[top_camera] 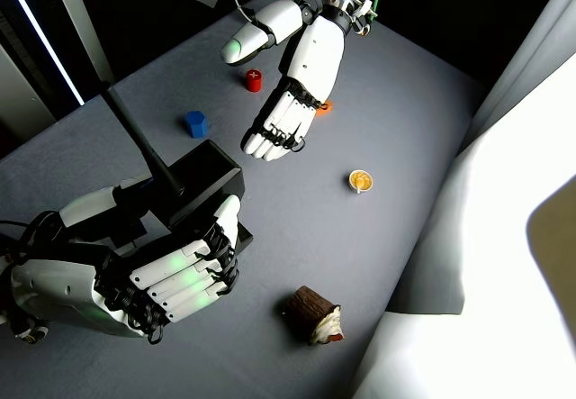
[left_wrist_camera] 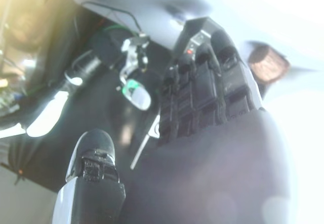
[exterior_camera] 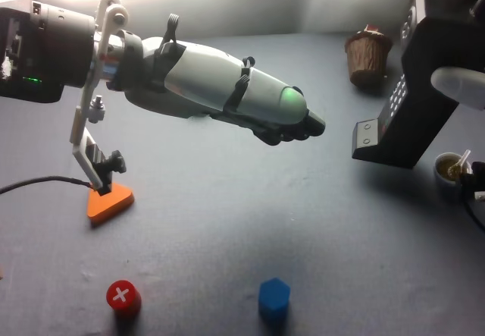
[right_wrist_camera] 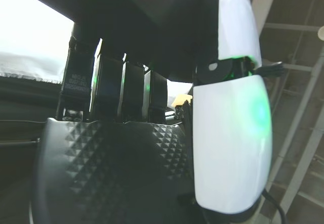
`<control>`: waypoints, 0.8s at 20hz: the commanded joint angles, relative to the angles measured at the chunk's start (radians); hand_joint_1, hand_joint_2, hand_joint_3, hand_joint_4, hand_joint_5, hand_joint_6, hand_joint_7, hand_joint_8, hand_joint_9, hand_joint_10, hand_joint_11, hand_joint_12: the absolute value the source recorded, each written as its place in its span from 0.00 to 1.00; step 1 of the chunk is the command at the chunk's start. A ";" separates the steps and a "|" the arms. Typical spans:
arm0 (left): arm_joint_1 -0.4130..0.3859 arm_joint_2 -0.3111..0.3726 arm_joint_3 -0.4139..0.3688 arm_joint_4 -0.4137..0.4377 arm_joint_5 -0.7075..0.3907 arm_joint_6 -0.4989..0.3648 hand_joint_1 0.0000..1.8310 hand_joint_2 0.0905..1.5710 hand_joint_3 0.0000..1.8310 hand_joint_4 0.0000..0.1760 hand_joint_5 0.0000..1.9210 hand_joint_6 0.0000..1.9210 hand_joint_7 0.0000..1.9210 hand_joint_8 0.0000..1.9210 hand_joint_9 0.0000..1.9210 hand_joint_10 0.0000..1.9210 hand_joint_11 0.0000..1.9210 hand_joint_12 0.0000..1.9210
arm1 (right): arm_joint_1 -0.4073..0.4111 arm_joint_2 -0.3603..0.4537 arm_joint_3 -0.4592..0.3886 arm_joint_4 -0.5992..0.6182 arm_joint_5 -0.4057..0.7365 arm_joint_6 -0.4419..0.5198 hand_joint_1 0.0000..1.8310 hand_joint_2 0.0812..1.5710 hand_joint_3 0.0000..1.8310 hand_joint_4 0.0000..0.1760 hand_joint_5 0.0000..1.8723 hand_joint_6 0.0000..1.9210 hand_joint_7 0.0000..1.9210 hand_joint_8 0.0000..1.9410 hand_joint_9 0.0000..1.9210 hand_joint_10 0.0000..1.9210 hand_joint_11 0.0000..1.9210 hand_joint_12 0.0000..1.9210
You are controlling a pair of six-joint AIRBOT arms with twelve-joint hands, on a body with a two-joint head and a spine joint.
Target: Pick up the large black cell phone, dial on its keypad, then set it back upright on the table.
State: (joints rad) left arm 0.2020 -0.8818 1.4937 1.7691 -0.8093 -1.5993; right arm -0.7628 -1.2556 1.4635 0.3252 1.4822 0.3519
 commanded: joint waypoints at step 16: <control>-0.052 0.003 -0.018 -0.007 -0.030 -0.087 0.00 0.74 0.00 0.03 0.11 0.00 0.10 0.00 0.08 0.00 0.00 0.25 | -0.006 0.011 0.008 -0.009 0.102 0.017 0.81 0.71 0.00 0.00 0.42 0.57 0.43 0.55 0.48 0.56 0.41 0.82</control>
State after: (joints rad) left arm 0.1791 -0.8822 1.4742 1.8362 -0.8299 -1.6764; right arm -0.7708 -1.2556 1.4651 0.2977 1.4467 0.3489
